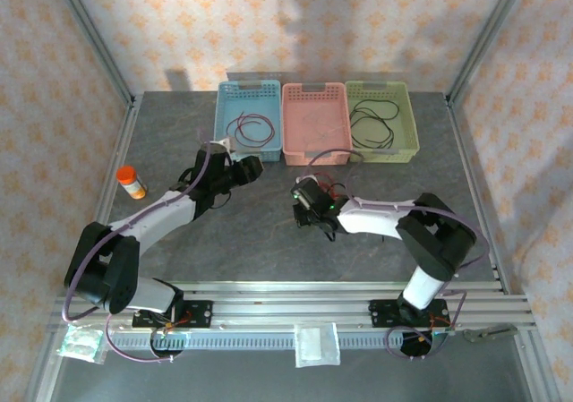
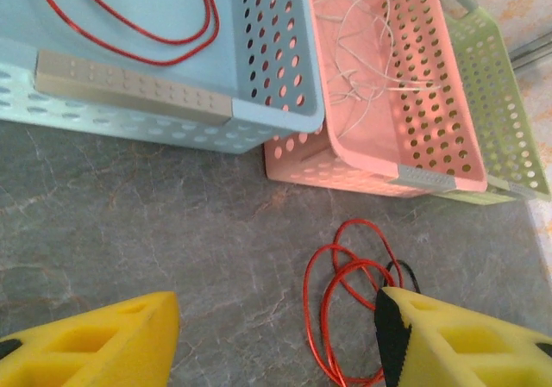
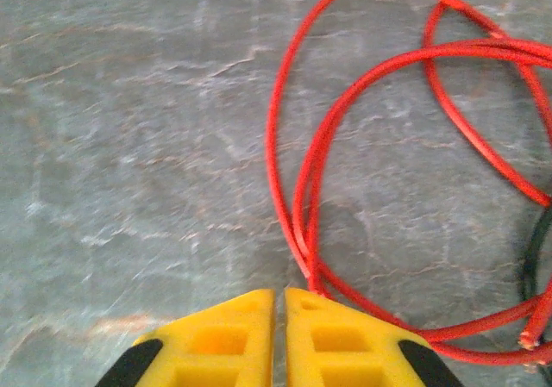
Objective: Untangle the cables
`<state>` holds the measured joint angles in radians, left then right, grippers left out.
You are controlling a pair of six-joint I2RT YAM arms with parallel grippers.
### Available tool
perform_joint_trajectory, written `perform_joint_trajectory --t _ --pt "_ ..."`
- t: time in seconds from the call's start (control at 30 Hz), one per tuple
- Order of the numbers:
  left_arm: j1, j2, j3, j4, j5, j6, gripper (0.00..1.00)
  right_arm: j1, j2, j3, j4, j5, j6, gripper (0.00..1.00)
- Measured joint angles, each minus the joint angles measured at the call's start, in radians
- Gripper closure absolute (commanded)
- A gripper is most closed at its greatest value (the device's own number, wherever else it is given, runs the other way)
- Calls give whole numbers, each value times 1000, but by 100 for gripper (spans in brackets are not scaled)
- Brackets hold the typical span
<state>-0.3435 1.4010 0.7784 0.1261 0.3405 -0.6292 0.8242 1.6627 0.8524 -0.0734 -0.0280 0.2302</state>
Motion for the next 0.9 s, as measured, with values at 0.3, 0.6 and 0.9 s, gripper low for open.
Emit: perform_joint_trajectory --t 0.3,0.6,0.9 --pt "-101 79 -8 28 0 -34 47 -3 -130 -64 38 -63 2 99" --pt "-208 200 -7 47 -7 -45 48 -164 -195 -80 32 39 174 62" --pt "-220 214 19 50 -20 -45 47 -186 -61 4 -26 54 246 48"
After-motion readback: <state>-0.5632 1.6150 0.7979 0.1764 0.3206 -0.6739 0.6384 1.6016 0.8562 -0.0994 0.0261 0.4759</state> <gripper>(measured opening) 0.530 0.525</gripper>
